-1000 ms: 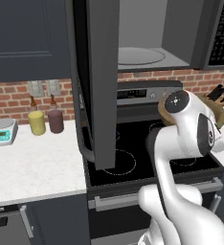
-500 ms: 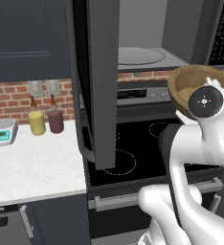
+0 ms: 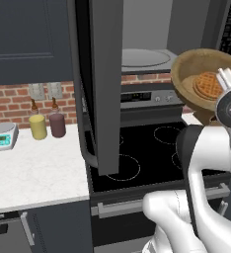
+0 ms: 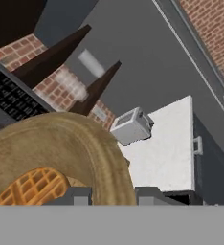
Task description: Open the microwave, place the bowl with waffle inside the microwave, then close the microwave door and turn it on.
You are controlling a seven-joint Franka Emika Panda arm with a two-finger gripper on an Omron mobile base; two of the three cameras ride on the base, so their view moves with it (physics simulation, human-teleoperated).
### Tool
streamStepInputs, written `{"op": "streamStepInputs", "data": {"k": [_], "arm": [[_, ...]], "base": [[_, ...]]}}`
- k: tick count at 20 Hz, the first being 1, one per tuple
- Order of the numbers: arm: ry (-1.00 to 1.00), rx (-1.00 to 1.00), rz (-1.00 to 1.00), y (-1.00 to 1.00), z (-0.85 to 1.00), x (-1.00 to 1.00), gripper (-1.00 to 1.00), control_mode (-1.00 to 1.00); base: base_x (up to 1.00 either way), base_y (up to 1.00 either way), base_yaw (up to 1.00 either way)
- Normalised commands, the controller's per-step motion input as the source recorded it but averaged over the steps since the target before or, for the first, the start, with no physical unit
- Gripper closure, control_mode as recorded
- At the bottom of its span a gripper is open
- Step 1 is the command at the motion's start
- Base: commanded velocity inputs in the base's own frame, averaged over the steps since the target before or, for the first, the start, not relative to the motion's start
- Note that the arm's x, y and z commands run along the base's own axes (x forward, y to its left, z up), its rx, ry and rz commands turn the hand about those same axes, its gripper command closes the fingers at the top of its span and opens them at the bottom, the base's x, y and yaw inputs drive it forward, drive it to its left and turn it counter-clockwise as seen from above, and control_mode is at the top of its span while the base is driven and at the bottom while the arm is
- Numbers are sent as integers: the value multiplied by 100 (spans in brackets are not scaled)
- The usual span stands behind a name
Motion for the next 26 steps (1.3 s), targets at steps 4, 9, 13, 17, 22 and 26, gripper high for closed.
{"op": "streamStepInputs", "data": {"k": [4, 9, 13, 17, 22, 26], "arm": [[10, -21, 13, 15, 51, 3, 100, -100], [13, -21, 10, 19, 33, 21, 100, -100], [20, -14, 11, 10, 12, 42, 100, -100], [16, -6, 11, 0, 2, 59, 100, -100], [-4, 8, 2, -15, 0, 57, 100, -100], [-25, 22, 0, -17, 0, 28, 100, -100]], "base": [[0, 0, 0], [0, 0, 0], [0, 0, 0], [0, 0, 0], [0, 0, 0], [0, 0, 0]]}}
